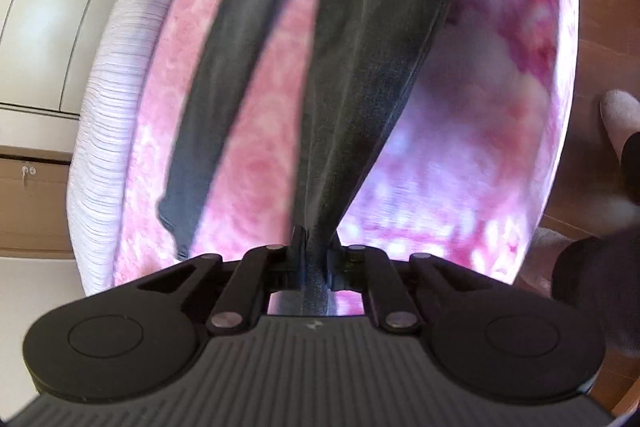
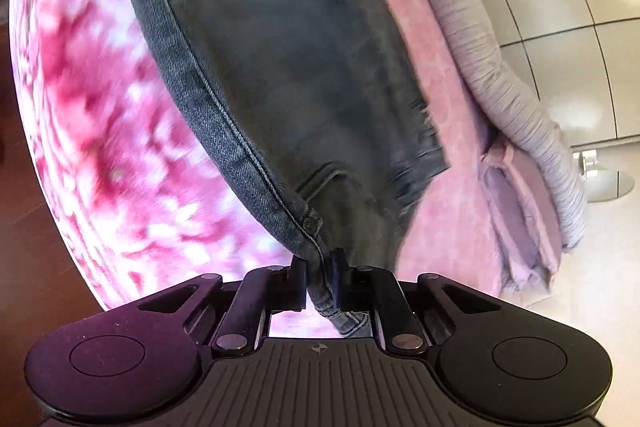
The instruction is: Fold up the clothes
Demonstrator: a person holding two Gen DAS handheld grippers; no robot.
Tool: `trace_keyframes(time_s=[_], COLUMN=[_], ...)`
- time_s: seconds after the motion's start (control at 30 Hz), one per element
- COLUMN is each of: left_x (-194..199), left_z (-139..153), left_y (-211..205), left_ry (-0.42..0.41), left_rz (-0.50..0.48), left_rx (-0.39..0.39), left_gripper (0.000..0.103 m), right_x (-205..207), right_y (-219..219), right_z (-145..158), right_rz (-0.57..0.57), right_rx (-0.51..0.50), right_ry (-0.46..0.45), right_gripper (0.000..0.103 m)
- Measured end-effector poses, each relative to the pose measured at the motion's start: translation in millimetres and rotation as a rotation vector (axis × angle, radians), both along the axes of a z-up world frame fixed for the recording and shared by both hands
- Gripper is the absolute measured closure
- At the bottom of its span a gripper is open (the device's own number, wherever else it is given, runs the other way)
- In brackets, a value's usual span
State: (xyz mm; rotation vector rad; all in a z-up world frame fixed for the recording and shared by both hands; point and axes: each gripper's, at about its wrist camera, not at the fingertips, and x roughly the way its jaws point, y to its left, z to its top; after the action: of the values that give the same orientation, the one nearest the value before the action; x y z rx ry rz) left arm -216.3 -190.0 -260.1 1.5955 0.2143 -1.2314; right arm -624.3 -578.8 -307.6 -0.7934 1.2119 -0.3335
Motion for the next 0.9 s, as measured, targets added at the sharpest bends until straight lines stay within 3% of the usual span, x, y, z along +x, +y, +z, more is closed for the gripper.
trace_keyframes(time_s=[0.2, 0.3, 0.43, 0.53, 0.63, 0.77, 0.9], left_x=[60, 104, 162, 197, 226, 260, 290], left_z=[76, 109, 134, 135, 118, 80, 40], left_y=[-50, -95, -157, -198, -229, -277, -321], left_ry=[0.095, 0.217, 0.376, 0.47, 0.552, 0.566, 0.563], left_rz=[0.009, 0.06, 0.076, 0.07, 0.076, 0.092, 0.192], left_rx=[-0.003, 0.067, 0.176, 0.251, 0.343, 0.42, 0.406], left_gripper=[0.095, 0.095, 0.095, 0.095, 0.095, 0.094, 0.094], right_x=[34, 62, 108, 143, 178, 221, 254], right_y=[-16, -31, -77, -109, -141, -177, -214], right_z=[82, 109, 122, 119, 108, 83, 51], right_rz=[0.036, 0.044, 0.038, 0.031, 0.024, 0.044, 0.063], right_rx=[-0.043, -0.058, -0.044, -0.022, 0.02, 0.067, 0.115], right_ry=[-0.028, -0.023, 0.013, 0.053, 0.091, 0.138, 0.189], right_gripper=[0.098, 0.098, 0.099, 0.099, 0.099, 0.099, 0.098])
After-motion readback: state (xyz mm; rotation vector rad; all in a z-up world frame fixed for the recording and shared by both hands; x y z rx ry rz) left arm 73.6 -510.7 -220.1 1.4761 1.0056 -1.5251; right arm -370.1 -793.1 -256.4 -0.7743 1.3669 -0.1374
